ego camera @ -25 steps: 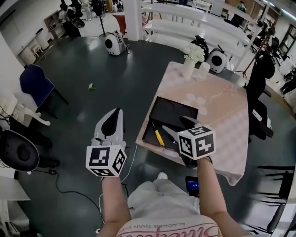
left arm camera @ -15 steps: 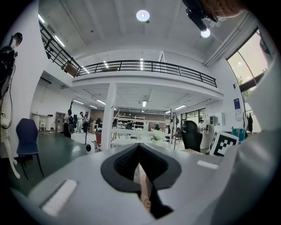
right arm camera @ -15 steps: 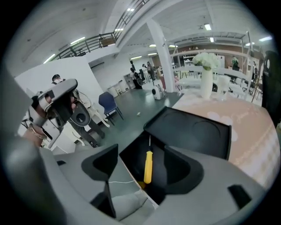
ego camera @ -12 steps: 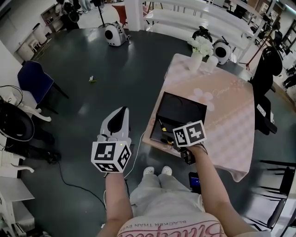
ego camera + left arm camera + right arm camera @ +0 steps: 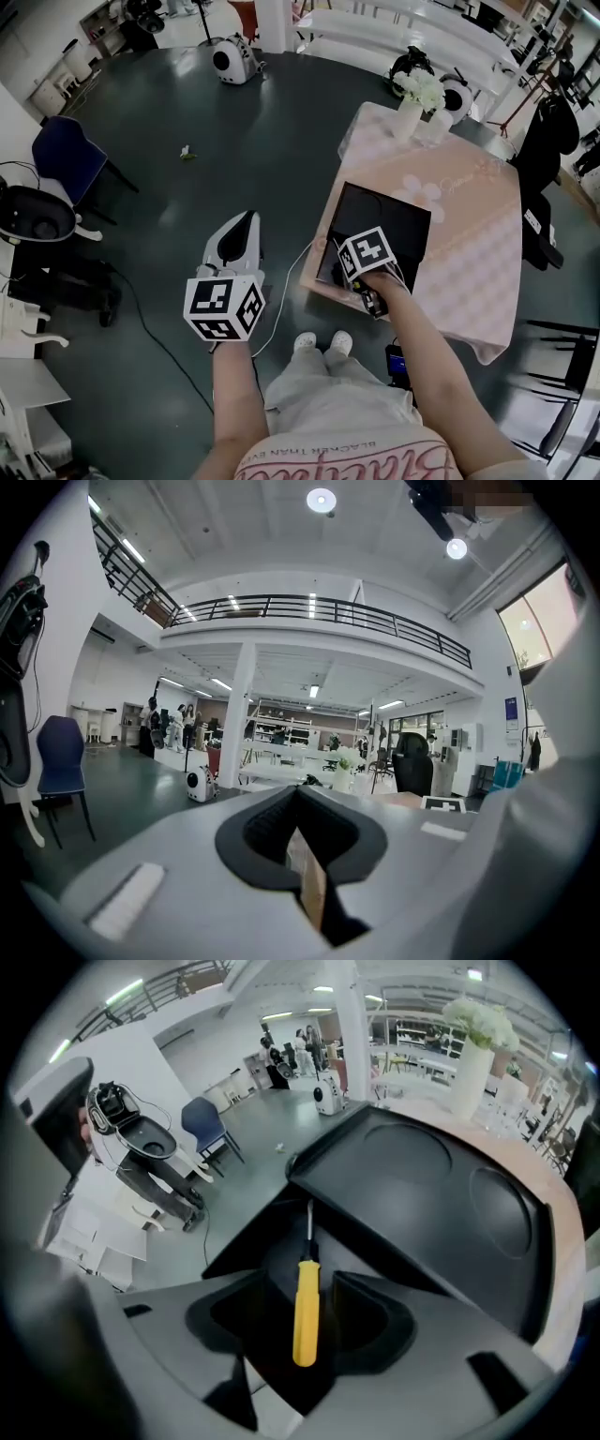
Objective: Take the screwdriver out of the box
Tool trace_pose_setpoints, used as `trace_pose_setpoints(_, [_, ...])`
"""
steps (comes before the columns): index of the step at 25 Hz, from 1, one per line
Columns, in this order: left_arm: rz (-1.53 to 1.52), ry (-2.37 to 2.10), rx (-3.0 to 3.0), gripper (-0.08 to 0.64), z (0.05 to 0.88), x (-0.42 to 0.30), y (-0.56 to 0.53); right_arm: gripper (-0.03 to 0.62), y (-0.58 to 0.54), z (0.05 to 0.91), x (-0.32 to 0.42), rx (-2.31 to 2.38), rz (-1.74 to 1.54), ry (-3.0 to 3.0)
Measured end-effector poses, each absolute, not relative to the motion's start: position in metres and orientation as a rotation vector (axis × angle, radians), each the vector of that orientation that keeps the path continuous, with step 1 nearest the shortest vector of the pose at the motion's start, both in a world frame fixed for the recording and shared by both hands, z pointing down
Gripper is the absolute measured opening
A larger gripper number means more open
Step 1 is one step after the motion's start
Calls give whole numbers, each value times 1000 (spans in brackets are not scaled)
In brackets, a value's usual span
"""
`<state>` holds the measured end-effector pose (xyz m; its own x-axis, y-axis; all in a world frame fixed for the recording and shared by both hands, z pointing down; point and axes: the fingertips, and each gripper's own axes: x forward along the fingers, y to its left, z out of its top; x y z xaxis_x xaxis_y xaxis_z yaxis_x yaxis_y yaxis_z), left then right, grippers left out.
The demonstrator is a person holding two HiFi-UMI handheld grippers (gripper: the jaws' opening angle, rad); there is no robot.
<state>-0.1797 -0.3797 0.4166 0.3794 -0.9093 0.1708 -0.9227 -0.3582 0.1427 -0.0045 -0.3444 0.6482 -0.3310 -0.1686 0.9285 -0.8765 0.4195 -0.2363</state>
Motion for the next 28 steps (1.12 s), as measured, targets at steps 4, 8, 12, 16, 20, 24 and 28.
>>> trace_pose_setpoints(4, [74, -1657, 2408, 9, 415, -192, -382, 216, -347, 667, -9, 890, 936, -1658])
trace_pose_setpoints(8, [62, -1696, 2384, 9, 413, -208, -383, 196, -346, 684, -1, 878, 873, -1555])
trace_pose_setpoints(12, [42, -1720, 2355, 9, 411, -217, -384, 184, -351, 686, 1, 875, 830, -1527])
trace_pose_setpoints(16, [44, -1708, 2358, 9, 413, -213, -385, 175, -351, 681, -3, 884, 856, -1537])
trace_pose_setpoints(20, [52, -1694, 2377, 9, 414, -204, -387, 91, -353, 681, 3, 901, 897, -1537])
trace_pose_setpoints(24, [56, -1691, 2386, 9, 411, -204, -388, 84, -352, 679, 2, 895, 905, -1533])
trace_pose_setpoints(28, [47, -1695, 2384, 9, 412, -203, -389, 80, -345, 680, 8, 869, 881, -1555])
